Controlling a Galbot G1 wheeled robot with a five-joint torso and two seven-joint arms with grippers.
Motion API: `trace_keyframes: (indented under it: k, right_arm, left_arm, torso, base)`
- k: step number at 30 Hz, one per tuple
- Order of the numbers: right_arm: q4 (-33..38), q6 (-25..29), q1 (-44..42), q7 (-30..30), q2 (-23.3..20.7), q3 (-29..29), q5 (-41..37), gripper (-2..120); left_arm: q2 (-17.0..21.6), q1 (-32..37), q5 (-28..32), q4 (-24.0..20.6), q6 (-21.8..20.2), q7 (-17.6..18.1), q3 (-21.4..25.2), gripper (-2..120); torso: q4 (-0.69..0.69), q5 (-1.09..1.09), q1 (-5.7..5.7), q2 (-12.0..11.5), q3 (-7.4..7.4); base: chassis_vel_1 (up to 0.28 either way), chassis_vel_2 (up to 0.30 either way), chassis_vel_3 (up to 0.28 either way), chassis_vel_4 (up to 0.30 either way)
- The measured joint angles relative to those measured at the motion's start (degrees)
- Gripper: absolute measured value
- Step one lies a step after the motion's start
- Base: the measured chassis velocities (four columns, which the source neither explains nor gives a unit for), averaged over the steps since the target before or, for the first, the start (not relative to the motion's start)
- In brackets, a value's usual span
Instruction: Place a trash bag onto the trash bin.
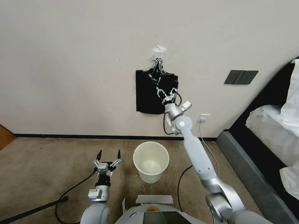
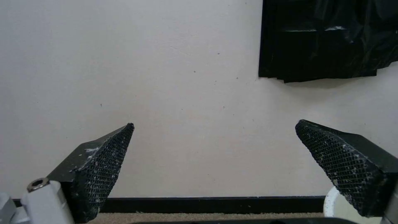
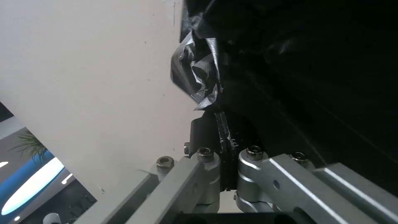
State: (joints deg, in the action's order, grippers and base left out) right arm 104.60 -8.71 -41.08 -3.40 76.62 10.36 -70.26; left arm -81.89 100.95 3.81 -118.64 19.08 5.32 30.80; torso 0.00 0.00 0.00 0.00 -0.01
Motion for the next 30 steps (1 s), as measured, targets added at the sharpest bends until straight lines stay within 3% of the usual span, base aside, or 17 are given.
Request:
trace_keyframes:
  k: [12, 30]
  right_arm:
    - [9.4, -0.6, -10.9, -0.1, -3.3, -1.0, 4.1, 0]
    - [15.2, -1.1, -20.7, 0.6, -5.5, -1.2, 10.3, 0]
  left_arm:
    - [0.1, -0.8, 0.1, 0.0, 0.0, 0.0, -1.1, 100]
    - [0.1, -0.8, 0.1, -0.3, 0.1, -0.1, -2.4, 100]
  torso:
    - [0.00, 0.00, 0.00, 0.0, 0.00]
    - [0.00, 0.00, 0.00, 0.0, 0.00]
  base:
    - [0.000, 0.000, 0.000, 0.000]
    - [0.000, 0.000, 0.000, 0.000]
